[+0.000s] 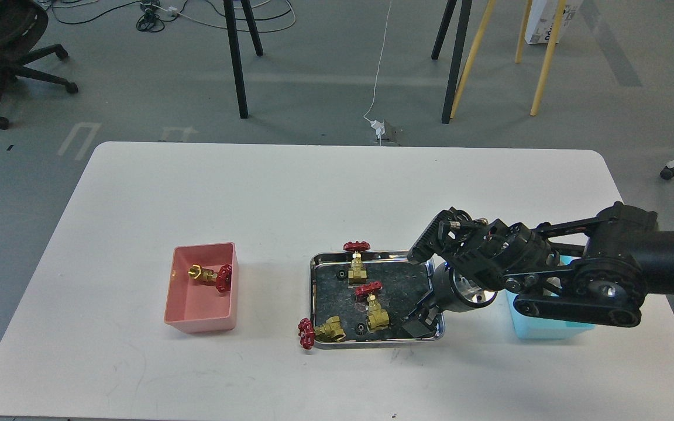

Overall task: Place valve in pink box and gear in blue box
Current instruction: 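Lower the right gripper onto a dark gear and grasp it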

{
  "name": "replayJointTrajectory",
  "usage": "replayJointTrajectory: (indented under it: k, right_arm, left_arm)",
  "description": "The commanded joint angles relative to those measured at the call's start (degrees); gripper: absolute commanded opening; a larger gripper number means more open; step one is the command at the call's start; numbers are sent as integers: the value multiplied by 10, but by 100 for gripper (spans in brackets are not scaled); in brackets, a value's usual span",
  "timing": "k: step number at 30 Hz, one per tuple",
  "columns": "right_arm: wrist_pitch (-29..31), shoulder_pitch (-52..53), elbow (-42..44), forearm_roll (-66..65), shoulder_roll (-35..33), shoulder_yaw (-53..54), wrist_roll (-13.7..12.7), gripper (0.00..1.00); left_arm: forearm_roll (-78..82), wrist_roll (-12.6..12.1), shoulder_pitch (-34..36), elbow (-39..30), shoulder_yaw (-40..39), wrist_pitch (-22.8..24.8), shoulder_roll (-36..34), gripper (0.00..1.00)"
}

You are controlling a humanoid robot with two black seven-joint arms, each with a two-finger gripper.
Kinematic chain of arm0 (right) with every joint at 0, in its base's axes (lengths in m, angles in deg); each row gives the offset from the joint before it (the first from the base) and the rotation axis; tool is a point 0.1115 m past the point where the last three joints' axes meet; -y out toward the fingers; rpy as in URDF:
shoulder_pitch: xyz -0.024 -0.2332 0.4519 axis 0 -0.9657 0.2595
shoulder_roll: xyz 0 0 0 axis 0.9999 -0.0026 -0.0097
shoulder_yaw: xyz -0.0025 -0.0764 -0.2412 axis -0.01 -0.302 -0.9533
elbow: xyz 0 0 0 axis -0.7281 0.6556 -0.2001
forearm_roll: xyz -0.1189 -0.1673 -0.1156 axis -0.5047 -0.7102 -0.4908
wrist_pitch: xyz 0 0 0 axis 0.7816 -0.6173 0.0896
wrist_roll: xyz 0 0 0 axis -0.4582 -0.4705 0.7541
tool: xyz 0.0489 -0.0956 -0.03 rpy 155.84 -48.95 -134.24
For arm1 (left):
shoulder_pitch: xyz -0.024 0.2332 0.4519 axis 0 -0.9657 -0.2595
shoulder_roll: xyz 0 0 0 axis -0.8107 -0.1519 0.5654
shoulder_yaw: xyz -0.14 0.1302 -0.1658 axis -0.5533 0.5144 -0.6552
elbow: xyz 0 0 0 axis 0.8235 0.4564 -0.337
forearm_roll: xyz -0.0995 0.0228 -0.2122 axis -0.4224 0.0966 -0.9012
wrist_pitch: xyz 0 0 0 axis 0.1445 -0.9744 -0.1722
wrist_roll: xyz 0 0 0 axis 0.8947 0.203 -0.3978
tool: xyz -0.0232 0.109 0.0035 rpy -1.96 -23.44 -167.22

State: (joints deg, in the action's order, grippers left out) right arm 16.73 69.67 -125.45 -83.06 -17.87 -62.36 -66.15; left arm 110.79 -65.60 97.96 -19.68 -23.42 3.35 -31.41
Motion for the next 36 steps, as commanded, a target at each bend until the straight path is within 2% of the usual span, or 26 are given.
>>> replayJointTrajectory:
  k: [1,13,16,21,26,33,36]
  right_arm:
    - [0,-14,22,-25,17,1,0,91]
    - [0,-34,62,-41,56,-2,-5,81]
    - [0,-35,72,-41,64,-2,-9,72]
    - [0,-37,84,-40,65,-2,-34,54]
    - [0,-41,84,-38,65,-1,-43,35]
    - [0,-53,81,-35,65,4,-50,30]
    - [0,-58,80,-36,67,4,-58,24]
  left_arm:
    - [0,0,8,1,-1,0,-2,99]
    - [-5,1,9,2,-2,1,-22,99]
    - [-6,1,9,2,-2,1,-22,99]
    - [-6,1,9,2,-2,1,-26,99]
    - [-6,1,9,2,-2,1,-30,99]
    - [-6,1,9,2,-2,1,-32,99]
    - [-6,1,9,2,-2,2,-32,99]
